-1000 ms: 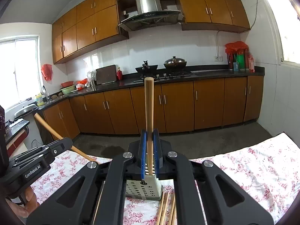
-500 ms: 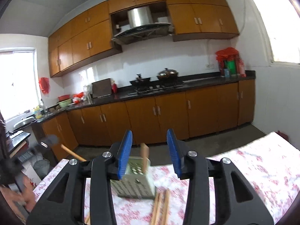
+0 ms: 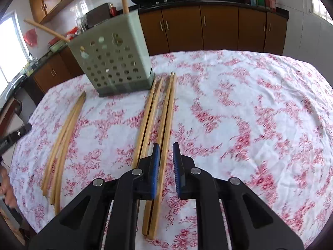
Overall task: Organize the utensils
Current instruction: 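Return to the cloth and grasp another chopstick with each gripper, then hold the grasped chopsticks against the cloth with both grippers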
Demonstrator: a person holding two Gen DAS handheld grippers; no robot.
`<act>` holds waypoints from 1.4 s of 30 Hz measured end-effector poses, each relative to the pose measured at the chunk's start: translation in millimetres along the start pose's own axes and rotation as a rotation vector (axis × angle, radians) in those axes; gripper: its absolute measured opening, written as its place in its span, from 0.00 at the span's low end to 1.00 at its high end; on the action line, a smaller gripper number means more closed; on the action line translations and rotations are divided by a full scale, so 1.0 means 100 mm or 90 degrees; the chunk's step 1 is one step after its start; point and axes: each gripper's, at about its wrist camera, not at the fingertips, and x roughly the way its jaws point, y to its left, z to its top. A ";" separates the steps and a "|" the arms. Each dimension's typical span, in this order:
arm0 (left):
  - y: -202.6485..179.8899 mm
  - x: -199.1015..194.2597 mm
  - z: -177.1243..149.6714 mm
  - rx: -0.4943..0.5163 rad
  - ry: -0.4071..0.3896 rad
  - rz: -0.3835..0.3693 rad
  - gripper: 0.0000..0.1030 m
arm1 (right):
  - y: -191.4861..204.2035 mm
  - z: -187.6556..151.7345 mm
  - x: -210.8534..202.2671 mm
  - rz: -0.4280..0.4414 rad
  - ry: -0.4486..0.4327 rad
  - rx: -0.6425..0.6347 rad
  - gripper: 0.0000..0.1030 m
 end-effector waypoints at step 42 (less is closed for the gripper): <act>0.15 0.46 -0.10 0.020 0.066 0.057 0.10 | -0.47 -0.13 0.07 -0.113 -0.018 0.025 0.08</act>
